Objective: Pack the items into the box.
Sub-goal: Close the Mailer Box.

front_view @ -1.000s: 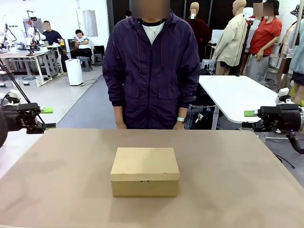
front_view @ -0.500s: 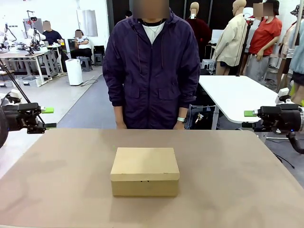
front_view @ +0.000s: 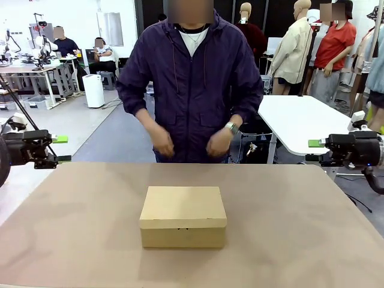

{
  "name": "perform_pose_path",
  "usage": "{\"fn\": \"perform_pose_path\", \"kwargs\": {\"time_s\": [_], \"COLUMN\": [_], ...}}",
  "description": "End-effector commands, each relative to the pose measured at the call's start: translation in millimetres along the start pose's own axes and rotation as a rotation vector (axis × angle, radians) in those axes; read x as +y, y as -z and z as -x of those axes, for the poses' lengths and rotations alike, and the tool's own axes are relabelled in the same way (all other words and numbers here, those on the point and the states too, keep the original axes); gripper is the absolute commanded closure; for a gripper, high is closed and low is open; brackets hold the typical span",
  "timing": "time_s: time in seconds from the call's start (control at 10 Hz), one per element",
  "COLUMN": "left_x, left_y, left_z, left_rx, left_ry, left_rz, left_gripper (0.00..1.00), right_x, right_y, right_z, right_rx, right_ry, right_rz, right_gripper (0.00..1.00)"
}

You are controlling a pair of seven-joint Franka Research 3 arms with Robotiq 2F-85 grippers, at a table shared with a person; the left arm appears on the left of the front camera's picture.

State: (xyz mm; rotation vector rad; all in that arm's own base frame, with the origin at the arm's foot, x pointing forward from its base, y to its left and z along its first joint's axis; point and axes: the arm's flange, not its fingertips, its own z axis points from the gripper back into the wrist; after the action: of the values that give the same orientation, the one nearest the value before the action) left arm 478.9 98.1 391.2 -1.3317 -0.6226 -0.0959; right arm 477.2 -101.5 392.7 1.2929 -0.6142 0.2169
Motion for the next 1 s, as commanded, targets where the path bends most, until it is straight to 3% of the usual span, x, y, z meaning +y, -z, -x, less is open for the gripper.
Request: {"fn": "perform_pose_path", "kwargs": {"time_s": [0.0, 0.9], "left_x": [-4.0, -4.0], "left_y": [-2.4, -2.4], "left_z": [-0.6, -0.6], "left_rx": [0.013, 0.013], "left_ry": [0.005, 0.005], "left_rz": [-0.006, -0.006], "left_gripper": [0.0, 0.0], "right_x": [3.9, 3.9], "right_y": [-0.3, -0.3], "right_z": [-1.5, -1.5], "right_rx": [-0.006, -0.006], "right_ry": [-0.002, -0.002], "right_rz": [-0.009, -0.009], "right_gripper": [0.0, 0.0]}}
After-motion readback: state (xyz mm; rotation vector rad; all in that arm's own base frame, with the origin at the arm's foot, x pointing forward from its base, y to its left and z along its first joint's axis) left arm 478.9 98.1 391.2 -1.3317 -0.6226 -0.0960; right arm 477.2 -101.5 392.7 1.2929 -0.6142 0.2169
